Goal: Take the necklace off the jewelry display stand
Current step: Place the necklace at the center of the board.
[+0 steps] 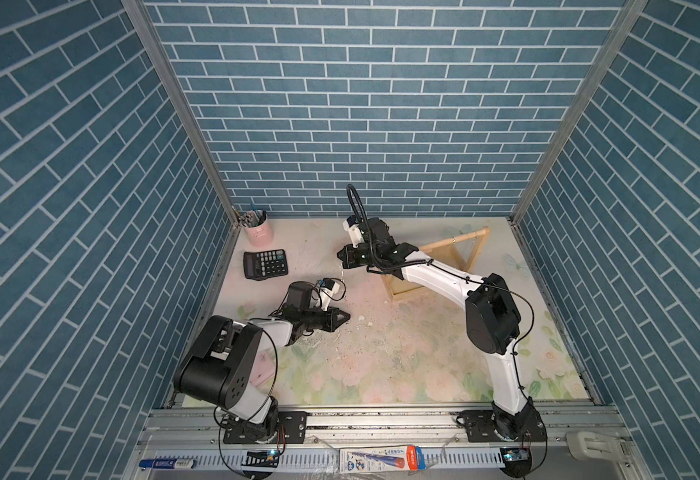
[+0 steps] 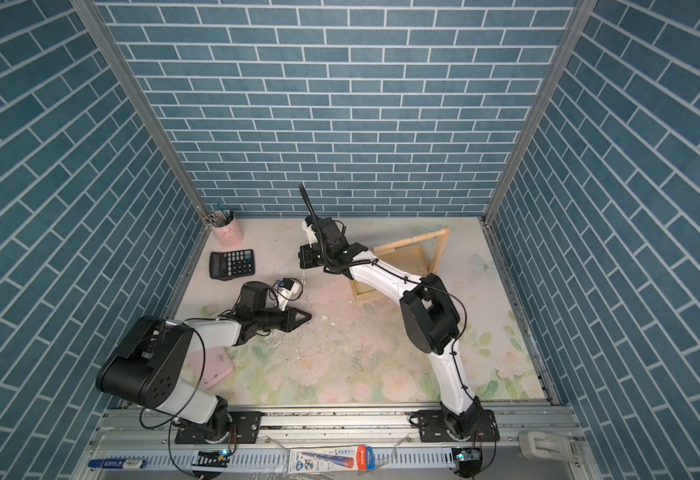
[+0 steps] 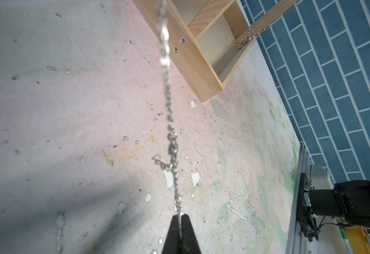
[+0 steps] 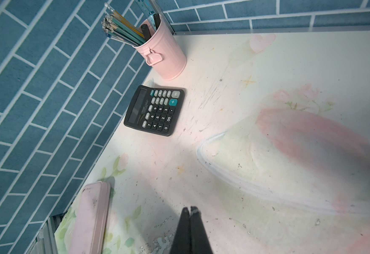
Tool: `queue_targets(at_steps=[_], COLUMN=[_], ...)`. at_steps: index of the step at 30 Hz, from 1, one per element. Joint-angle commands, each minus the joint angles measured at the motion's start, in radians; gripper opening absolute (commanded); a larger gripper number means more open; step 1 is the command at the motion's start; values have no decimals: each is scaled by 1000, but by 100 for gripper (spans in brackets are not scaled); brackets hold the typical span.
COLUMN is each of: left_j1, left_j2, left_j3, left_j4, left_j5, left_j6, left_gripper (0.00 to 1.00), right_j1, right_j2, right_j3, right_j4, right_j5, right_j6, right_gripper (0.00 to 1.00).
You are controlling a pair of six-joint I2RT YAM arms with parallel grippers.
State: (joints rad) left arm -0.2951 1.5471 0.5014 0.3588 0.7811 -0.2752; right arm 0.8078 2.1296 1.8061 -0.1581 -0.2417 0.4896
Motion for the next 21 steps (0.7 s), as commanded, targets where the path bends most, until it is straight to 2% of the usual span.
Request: queue_targets(at_steps=[1, 13, 21], left_j1=[15, 48, 62], left_j2=[21, 90, 147], left_j3=[20, 89, 126], left_j4=[3, -122, -160], left_j5=[57, 56, 62], left_j6=[4, 10, 7], left_gripper=[0, 0, 0], right_j1=[-1, -16, -27], right_j2=[37, 173, 208], right_j3=[65, 215, 245], right_j4=[-21, -85, -92], right_j5=[25, 28, 16], right_j6=[-37, -37, -28], right_gripper=[0, 0, 0])
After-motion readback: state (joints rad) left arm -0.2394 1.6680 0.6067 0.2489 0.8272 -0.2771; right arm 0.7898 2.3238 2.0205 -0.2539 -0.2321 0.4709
